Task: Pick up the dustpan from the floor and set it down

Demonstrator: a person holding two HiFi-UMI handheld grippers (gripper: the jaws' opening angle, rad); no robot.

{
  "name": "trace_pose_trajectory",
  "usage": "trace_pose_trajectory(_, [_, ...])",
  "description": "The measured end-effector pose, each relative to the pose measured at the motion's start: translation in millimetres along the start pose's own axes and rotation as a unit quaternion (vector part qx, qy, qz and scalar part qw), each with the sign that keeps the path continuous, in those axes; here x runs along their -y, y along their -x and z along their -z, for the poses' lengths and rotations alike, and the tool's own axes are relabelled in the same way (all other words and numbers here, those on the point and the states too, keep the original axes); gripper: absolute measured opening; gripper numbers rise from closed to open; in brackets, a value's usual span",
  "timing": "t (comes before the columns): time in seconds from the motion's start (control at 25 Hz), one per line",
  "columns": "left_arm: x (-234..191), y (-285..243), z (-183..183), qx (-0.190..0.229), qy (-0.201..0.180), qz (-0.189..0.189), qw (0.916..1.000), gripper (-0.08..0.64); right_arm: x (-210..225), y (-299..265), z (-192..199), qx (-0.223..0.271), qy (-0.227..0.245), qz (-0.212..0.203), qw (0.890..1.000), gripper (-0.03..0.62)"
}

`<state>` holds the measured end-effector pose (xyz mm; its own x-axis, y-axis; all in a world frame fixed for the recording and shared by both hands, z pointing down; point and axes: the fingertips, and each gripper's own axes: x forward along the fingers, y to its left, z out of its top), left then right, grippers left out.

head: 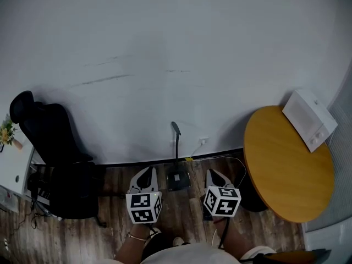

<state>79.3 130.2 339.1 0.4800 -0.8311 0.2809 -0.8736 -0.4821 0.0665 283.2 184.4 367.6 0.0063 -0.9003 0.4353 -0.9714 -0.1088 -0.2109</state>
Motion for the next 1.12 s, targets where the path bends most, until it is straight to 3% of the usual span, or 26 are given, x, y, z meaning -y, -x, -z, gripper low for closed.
trace_pose_trajectory(0.32, [-15.9,-30.6,4.3,0.001,0.001,0.009,1.0,0.017,1.1,-36.0,-3.2,-0.004,-0.004,0.011,1.0,0.032])
trace_pose_trajectory(0.68, [-67.8,-92.7,-29.2,0.027,0.011,0.01,0.9995,0.018,-18.7,-97.9,-50.4,0.018,-0.001,0.021,1.0,0.032])
trace_pose_trajectory(1.12, [-131.7,-162.9,-48.7,0.022,0.014,0.032,0.9991,0.017,-49.6,-174.8,-89.6,0.029,-0.004,0.051,0.998,0.032])
